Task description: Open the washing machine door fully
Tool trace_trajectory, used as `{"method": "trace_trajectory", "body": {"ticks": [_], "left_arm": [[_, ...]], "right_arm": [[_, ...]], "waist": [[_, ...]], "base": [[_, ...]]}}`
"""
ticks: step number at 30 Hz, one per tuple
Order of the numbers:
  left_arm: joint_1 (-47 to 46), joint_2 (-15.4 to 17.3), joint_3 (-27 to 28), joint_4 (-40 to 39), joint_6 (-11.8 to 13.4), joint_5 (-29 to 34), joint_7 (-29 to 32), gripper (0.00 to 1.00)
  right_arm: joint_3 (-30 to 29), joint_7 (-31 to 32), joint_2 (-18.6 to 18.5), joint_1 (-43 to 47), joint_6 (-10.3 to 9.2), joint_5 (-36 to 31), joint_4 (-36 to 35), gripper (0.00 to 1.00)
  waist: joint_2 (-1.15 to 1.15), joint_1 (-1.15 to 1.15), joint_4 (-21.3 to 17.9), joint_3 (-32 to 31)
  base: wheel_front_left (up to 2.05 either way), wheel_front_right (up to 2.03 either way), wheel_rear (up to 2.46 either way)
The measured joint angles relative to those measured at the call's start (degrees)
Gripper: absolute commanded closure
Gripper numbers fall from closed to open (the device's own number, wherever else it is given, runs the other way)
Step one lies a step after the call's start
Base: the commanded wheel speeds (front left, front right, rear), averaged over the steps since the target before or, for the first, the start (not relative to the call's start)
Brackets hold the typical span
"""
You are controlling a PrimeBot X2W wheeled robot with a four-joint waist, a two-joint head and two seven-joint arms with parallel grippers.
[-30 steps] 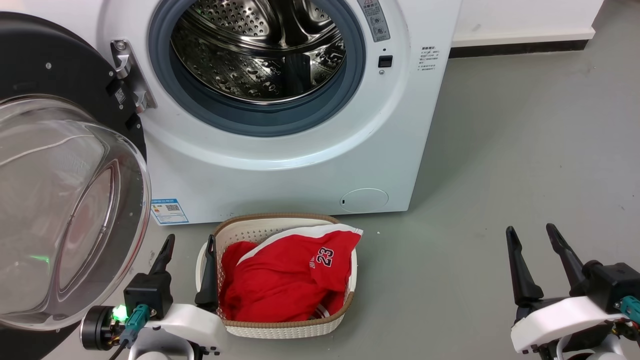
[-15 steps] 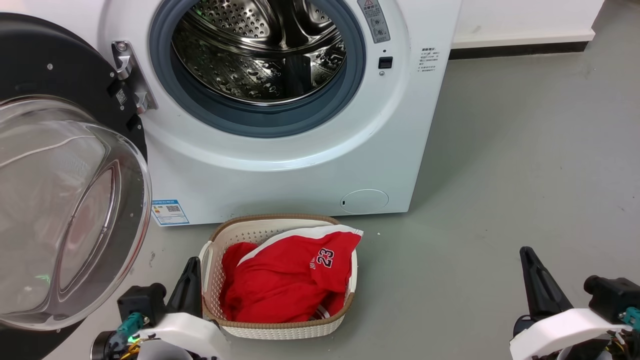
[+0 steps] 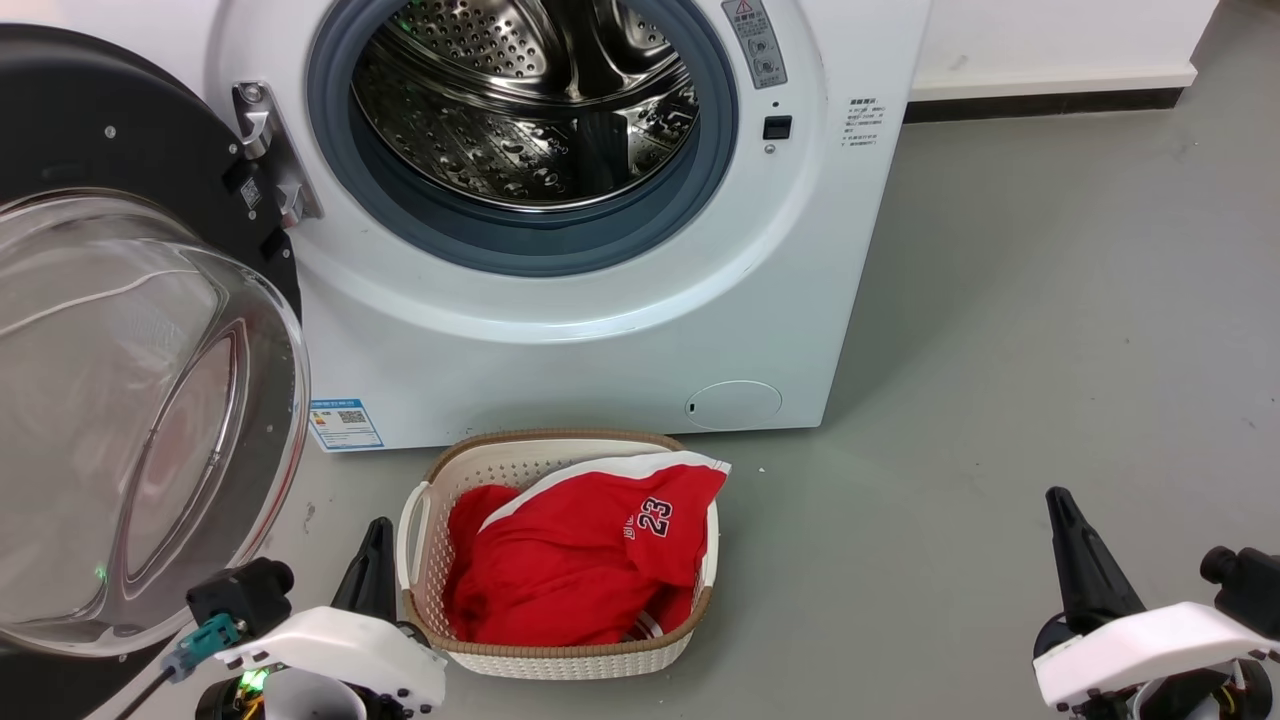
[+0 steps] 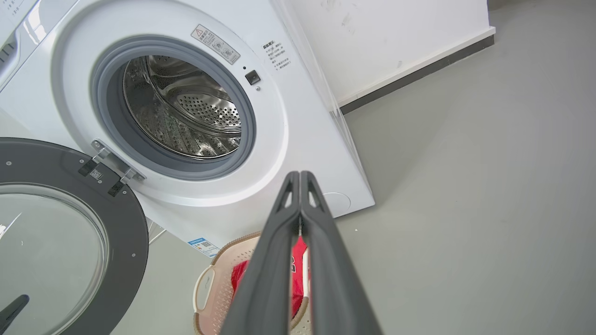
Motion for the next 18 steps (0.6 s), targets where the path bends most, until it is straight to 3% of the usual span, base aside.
{"method": "trace_trajectory", "body": {"ticks": [18], "left_arm": [[-0.5, -2.8, 5.2, 0.6, -4.3, -12.2, 3.4, 1.00]], "right_arm": [[-0.8, 2.0, 0.3, -1.6, 0.00, 15.2, 1.9, 1.00]], "waist": [[0.00, 0.00, 0.5, -0.2]], "base": [[0.00, 0.00, 0.00]]}}
